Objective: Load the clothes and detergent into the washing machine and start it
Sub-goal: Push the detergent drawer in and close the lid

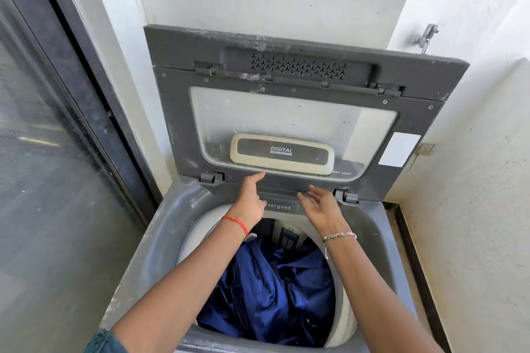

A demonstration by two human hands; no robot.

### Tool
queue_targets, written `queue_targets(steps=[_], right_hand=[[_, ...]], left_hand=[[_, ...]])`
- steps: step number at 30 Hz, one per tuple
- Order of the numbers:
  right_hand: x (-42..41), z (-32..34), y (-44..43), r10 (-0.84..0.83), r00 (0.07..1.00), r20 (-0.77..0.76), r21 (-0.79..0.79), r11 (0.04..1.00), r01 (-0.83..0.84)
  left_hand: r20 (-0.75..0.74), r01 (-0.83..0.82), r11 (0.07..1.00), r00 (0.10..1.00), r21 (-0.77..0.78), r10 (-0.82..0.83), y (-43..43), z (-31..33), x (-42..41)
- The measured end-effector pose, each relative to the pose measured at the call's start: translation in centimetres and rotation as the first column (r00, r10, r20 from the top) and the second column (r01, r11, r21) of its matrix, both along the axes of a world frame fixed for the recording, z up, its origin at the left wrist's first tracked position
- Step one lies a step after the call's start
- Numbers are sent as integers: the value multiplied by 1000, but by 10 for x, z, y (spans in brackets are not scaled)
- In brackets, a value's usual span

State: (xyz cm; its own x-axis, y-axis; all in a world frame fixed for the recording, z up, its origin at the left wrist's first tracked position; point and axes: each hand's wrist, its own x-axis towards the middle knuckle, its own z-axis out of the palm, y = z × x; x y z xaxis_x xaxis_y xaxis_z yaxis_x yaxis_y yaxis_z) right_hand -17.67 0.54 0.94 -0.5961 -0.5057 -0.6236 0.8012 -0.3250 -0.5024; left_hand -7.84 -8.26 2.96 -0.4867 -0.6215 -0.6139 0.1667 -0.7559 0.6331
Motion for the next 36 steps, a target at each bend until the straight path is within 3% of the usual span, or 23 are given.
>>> queue_targets(steps=[3,5,8,11,13,14,16,18,19,21,25,30,36], right_hand=[[6,54,-6,24,997,-75,-98,995,-31],[11,93,-9,52,988,-144,-171,982,-76],[20,144,-14,68,956,-284,-263,954,-146],[18,179,-21,-45,877,-478,-251,964,-87],[13,197,-24,-115,717,-688,-187,982,-22],[9,204,-25,-100,558,-824,-110,994,15],[-3,212,-27,79,120,-990,94,987,128],[-19,216,-33,334,-242,-911,275,929,246],[-28,217,-36,442,-357,-823,343,887,308],[-43,220,-40,610,-469,-639,444,790,423],[-52,224,-40,772,-491,-404,578,632,517],[-51,230,-36,770,-482,-417,544,637,546],[-45,240,-29,821,-461,-337,566,568,598]], left_hand=[[114,45,928,993,-370,-3,2,42,-4],[103,41,774,994,-632,32,5,74,-6],[73,41,383,995,-923,68,2,120,-9],[130,136,-31,979,-990,160,-12,154,-14],[202,273,-262,941,-926,270,-26,171,-18],[238,357,-350,911,-866,338,-33,178,-21],[289,506,-460,838,-730,463,-46,188,-26],[309,598,-506,781,-621,543,-56,194,-32],[321,631,-515,758,-580,568,-60,195,-35],[338,681,-525,720,-510,606,-69,194,-40],[383,740,-535,670,-406,636,-81,188,-45],[456,770,-543,637,-335,622,-79,192,-41],[436,718,-577,695,-389,572,-74,195,-30]])
